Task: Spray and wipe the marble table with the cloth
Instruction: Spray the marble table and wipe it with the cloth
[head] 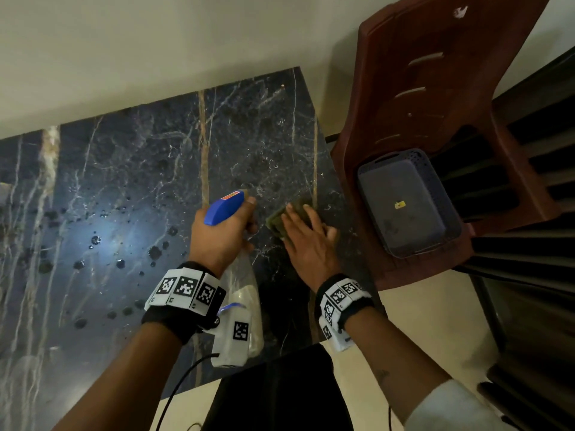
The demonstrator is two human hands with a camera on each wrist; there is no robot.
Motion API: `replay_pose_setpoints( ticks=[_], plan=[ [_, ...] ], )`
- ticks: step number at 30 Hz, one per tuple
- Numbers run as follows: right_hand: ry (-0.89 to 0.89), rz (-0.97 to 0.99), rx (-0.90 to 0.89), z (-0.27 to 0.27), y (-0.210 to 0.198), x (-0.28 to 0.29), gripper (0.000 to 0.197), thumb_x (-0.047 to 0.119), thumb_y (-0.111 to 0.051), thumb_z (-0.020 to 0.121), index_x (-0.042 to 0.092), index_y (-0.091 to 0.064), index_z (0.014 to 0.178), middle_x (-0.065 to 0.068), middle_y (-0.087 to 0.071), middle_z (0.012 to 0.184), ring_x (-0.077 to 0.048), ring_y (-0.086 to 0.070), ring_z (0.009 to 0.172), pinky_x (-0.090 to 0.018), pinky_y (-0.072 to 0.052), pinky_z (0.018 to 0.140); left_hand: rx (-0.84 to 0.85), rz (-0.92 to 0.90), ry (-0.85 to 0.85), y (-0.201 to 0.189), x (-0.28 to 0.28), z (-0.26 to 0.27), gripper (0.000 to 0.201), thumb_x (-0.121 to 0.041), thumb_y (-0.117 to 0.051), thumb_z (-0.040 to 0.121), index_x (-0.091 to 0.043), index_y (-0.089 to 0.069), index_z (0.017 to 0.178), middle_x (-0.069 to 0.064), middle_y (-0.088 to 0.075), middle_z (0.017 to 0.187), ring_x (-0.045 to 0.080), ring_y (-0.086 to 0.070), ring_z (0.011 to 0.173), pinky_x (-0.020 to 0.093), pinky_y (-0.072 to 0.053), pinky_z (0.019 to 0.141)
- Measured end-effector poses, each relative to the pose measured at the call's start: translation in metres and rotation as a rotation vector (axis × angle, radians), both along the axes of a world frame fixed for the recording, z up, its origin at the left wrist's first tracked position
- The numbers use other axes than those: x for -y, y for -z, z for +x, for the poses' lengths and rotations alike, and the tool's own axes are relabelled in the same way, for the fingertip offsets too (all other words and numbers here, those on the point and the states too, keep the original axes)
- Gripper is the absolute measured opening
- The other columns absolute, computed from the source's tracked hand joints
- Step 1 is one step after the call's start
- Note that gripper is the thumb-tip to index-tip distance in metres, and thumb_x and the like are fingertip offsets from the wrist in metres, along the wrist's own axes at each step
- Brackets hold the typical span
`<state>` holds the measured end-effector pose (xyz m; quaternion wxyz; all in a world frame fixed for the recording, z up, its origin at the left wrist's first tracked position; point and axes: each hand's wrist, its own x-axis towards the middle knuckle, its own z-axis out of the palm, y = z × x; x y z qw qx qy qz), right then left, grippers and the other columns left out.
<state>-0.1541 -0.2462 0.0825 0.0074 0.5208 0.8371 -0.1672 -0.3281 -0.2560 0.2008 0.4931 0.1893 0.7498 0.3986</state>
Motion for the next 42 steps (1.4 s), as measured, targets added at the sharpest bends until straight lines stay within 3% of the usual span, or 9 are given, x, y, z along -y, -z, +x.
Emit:
replay_pose_setpoints(
  ticks=[3, 7, 9, 16, 18, 23, 26, 34, 42],
  plan=[
    [-0.027, 0.000, 0.024, 0.021, 0.000, -0.023, 0.045, 0.036, -0.047, 0.102, 0.033, -0.047, 0.147, 0.018, -0.031, 0.162, -0.022, -0.027, 0.147, -0.046, -0.038, 0.093, 0.019, -0.007, -0.010, 0.000, -0.002, -0.001, 0.023, -0.030, -0.070, 0.098, -0.016, -0.069, 0.080, -0.003, -0.065, 0.061, 0.009, -0.063, 0.054, 0.029, -0.056, 0.050],
    [0.324, -0.017, 0.049, 0.030, -0.005, -0.057, 0.048, 0.038, -0.048, 0.101, 0.033, -0.044, 0.149, 0.019, -0.027, 0.163, -0.027, -0.026, 0.146, -0.048, -0.034, 0.093, 0.017, -0.020, -0.013, -0.002, -0.005, -0.008, 0.024, -0.030, -0.069, 0.099, -0.013, -0.068, 0.082, -0.002, -0.065, 0.062, 0.007, -0.064, 0.053, 0.025, -0.055, 0.048],
    [0.361, -0.003, 0.059, 0.020, -0.006, -0.057, 0.049, 0.037, -0.050, 0.100, 0.031, -0.045, 0.149, 0.018, -0.027, 0.163, -0.029, -0.025, 0.145, -0.047, -0.034, 0.092, 0.002, -0.008, 0.006, -0.003, -0.008, -0.010, 0.028, -0.030, -0.068, 0.100, -0.011, -0.066, 0.078, 0.004, -0.064, 0.065, 0.011, -0.063, 0.055, 0.026, -0.054, 0.048],
    [-0.035, 0.032, 0.091, -0.021, 0.002, -0.023, 0.048, 0.037, -0.051, 0.099, 0.031, -0.045, 0.147, 0.017, -0.029, 0.162, -0.030, -0.031, 0.141, -0.049, -0.041, 0.088, -0.006, -0.010, 0.035, -0.003, -0.021, -0.006, 0.034, -0.029, -0.067, 0.099, -0.009, -0.063, 0.072, 0.013, -0.061, 0.070, 0.017, -0.059, 0.053, 0.025, -0.051, 0.045],
    [-0.061, 0.018, 0.044, -0.011, 0.004, -0.036, 0.046, 0.037, -0.050, 0.099, 0.033, -0.047, 0.145, 0.019, -0.029, 0.161, -0.028, -0.033, 0.141, -0.048, -0.039, 0.090, 0.031, -0.018, 0.033, -0.001, -0.022, -0.004, 0.034, -0.029, -0.068, 0.099, -0.012, -0.062, 0.070, 0.012, -0.061, 0.068, 0.019, -0.057, 0.054, 0.025, -0.049, 0.044],
    [0.286, -0.011, 0.015, 0.014, -0.004, -0.078, 0.048, 0.036, -0.054, 0.099, 0.036, -0.046, 0.146, 0.023, -0.032, 0.160, -0.025, -0.030, 0.140, -0.045, -0.033, 0.092, 0.061, -0.020, 0.028, 0.001, -0.021, -0.011, 0.035, -0.032, -0.068, 0.099, -0.017, -0.063, 0.067, 0.005, -0.061, 0.064, 0.016, -0.059, 0.053, 0.028, -0.052, 0.049],
    [0.379, -0.004, 0.017, 0.006, -0.006, -0.080, 0.048, 0.036, -0.056, 0.098, 0.034, -0.049, 0.145, 0.022, -0.032, 0.160, -0.024, -0.030, 0.138, -0.045, -0.033, 0.092, 0.028, -0.006, 0.040, 0.001, -0.018, -0.015, 0.034, -0.031, -0.066, 0.100, -0.017, -0.063, 0.069, 0.006, -0.061, 0.067, 0.017, -0.061, 0.059, 0.028, -0.053, 0.050],
    [0.028, -0.008, 0.024, -0.038, -0.003, -0.042, 0.047, 0.034, -0.056, 0.098, 0.034, -0.048, 0.144, 0.021, -0.031, 0.160, -0.024, -0.031, 0.138, -0.048, -0.039, 0.092, 0.022, -0.007, 0.047, 0.000, -0.021, -0.015, 0.034, -0.030, -0.067, 0.099, -0.015, -0.063, 0.069, 0.009, -0.061, 0.068, 0.017, -0.061, 0.058, 0.027, -0.051, 0.048],
    [0.423, 0.010, -0.003, -0.008, -0.006, -0.093, 0.049, 0.033, -0.055, 0.099, 0.031, -0.048, 0.147, 0.019, -0.033, 0.160, -0.025, -0.029, 0.140, -0.045, -0.031, 0.093, 0.014, 0.003, -0.002, -0.004, -0.016, -0.022, 0.029, -0.029, -0.068, 0.100, -0.014, -0.066, 0.075, 0.002, -0.063, 0.065, 0.011, -0.062, 0.057, 0.023, -0.051, 0.046]
  ],
)
